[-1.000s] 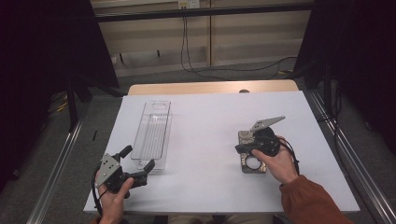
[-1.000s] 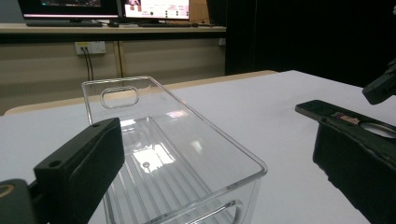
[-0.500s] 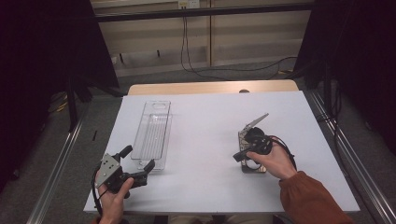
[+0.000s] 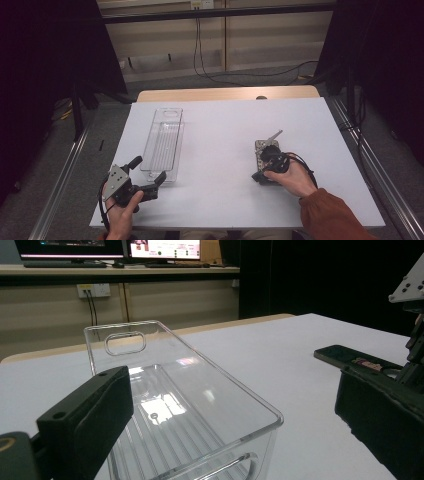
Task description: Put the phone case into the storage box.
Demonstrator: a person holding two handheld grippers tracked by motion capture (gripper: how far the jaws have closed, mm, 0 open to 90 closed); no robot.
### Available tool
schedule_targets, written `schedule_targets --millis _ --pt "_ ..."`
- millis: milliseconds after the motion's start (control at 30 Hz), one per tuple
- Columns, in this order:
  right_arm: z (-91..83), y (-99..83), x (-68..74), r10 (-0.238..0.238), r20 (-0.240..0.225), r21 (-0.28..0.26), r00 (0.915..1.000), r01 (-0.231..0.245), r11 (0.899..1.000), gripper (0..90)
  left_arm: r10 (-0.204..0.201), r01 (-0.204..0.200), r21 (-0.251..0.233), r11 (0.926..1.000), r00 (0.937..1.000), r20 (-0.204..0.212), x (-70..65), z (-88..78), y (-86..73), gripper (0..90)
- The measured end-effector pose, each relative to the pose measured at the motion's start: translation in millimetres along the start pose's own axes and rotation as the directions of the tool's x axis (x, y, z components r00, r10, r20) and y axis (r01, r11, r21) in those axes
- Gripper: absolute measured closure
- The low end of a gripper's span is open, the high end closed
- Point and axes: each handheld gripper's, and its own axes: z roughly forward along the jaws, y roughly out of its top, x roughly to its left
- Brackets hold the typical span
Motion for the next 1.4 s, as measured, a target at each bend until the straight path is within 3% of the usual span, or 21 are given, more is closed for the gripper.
schedule_targets --millis 433,467,567,700,833,1000,1133,1400 --pt "-1.7 -1.3 -0.2 -0.014 0.01 0.04 0.9998 0.014 0.999 90.0 -0.003 0.003 0.0 1.0 1.0 -0.004 0.5 -0.3 -0.4 2.2" --pt "-0.8 -2.0 -0.3 -0.006 0.004 0.02 1.0 0.006 1.0 90.0 -0.003 0.003 -0.001 1.0 1.0 -0.002 0.4 -0.4 -0.3 2.2" --pt "-2.5 -3.9 -2.6 -0.014 0.004 0.027 0.9999 0.014 1.0 90.0 -0.004 0.004 -0.001 1.0 1.0 -0.002 0.4 -0.3 -0.3 2.3" --pt "-4.5 -6.7 -3.4 0.003 0.002 0.029 1.0 -0.003 1.0 90.0 -0.001 0.001 0.0 1.0 1.0 -0.002 0.9 -0.6 -0.1 2.2" --pt "-8.1 -10.6 -5.7 -0.003 0.019 0.037 0.9998 0.002 0.999 90.0 -0.002 0.002 0.002 1.0 1.0 -0.004 0.7 -0.4 -0.4 2.2" --pt "-11.7 -21.4 -11.1 0.026 0.043 0.055 0.9988 -0.028 0.998 90.0 0.0 0.0 0.004 1.0 1.0 0.003 0.0 -0.2 -0.3 2.2" --pt "-13.6 -26.5 -17.5 0.034 0.012 0.028 0.9993 -0.034 0.999 90.0 0.0 0.0 0.003 1.0 1.0 0.002 0.1 -0.2 -0.2 2.2" --pt "-20.6 -33.2 -24.1 0.043 0.034 0.038 0.9985 -0.044 0.998 90.0 -0.004 0.004 0.007 1.0 1.0 0.004 0.4 -0.2 -0.7 2.3"
